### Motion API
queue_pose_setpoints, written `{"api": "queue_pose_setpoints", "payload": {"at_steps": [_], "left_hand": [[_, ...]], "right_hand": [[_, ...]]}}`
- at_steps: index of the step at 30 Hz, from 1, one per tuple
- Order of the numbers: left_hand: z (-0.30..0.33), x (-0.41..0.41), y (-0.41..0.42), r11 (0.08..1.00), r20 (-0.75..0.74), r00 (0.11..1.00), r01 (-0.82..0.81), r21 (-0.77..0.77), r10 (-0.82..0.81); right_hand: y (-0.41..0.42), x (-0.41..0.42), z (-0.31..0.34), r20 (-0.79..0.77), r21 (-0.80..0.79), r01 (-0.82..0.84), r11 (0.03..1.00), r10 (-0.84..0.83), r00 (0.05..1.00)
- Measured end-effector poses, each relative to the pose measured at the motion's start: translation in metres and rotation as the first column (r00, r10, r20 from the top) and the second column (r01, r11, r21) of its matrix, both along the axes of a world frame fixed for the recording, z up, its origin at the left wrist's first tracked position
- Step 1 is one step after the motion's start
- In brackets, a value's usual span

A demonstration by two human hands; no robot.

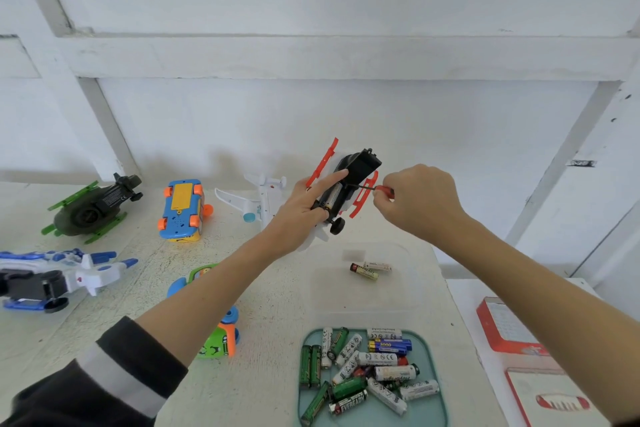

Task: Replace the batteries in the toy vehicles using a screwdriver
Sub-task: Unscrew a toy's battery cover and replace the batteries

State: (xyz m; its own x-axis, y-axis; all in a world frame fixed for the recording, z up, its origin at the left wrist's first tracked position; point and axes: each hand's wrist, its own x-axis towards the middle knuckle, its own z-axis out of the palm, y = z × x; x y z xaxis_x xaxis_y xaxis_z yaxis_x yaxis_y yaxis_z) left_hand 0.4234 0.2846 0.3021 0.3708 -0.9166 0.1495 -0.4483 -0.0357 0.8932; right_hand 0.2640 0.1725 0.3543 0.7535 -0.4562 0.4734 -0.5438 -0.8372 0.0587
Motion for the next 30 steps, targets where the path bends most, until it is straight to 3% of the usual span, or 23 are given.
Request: {"api": "queue_pose_setpoints", "payload": {"at_steps": [10,18,21,25,30], "left_hand": [[0.000,0.005,0.003,0.994,0.114,0.993,0.031,0.108,-0.043],[0.002,-0.002,0.004,0.985,0.192,0.977,0.056,0.165,-0.088],[0.005,-0.002,0.003,0.976,0.307,0.947,0.030,0.218,-0.097],[0.005,-0.004,0.006,0.964,0.323,0.934,0.067,0.255,-0.151],[0.007,-0.011,0.007,0.946,0.496,0.844,0.035,0.324,-0.201]], "right_hand": [[-0.004,-0.005,0.000,0.004,0.182,-0.002,0.983,0.001,1.000],[-0.002,-0.019,-0.002,0.017,0.240,0.011,0.971,-0.015,1.000],[-0.004,-0.027,-0.002,0.038,0.261,0.017,0.965,-0.028,0.999],[-0.006,-0.040,-0.002,0.008,0.297,0.012,0.955,-0.015,1.000],[-0.009,-0.052,0.003,-0.062,0.306,0.040,0.951,-0.022,0.998]]}}
